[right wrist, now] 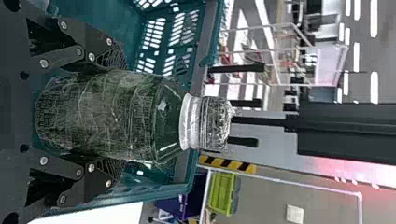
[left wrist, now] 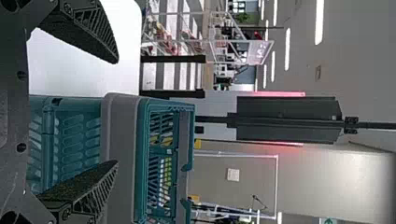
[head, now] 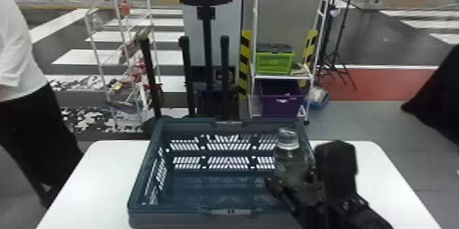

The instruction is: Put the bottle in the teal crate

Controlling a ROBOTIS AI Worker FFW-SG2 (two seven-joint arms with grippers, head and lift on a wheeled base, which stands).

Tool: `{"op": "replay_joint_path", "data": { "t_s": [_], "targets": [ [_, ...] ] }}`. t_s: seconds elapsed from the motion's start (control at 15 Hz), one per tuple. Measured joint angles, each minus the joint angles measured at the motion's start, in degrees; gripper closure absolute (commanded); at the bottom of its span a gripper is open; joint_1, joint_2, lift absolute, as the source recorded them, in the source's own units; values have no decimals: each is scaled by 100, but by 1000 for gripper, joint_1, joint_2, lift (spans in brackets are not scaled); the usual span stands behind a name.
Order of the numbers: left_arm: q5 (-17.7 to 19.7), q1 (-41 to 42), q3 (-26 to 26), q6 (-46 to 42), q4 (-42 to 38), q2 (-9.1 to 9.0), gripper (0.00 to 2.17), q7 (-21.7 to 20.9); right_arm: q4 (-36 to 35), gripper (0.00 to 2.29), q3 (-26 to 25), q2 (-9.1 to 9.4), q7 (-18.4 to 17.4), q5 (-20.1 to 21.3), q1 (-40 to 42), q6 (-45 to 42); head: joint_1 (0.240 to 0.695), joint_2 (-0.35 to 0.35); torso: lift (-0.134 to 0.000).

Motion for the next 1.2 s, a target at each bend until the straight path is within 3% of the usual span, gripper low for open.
{"op": "replay_joint_path", "data": {
  "t_s": [0.2,0.53,0.87,1.2],
  "targets": [
    [-3,44,30,-26,12,-25,117,7,551,2283,273,57,-6,-148,-846,736,499,0,0],
    [-26,114,40,-112,3,-47,117,25,1798,2283,480,295,-3,-434,-1776,1000,499,0,0],
    [-31,145,55,-179,-9,-47,117,16,2822,2283,557,515,-5,-842,-2392,1087,499,0,0],
    [-30,161,78,-216,-3,-47,117,-5,3532,2283,693,697,-38,-851,-2713,1164,499,0,0]
  ]
}}
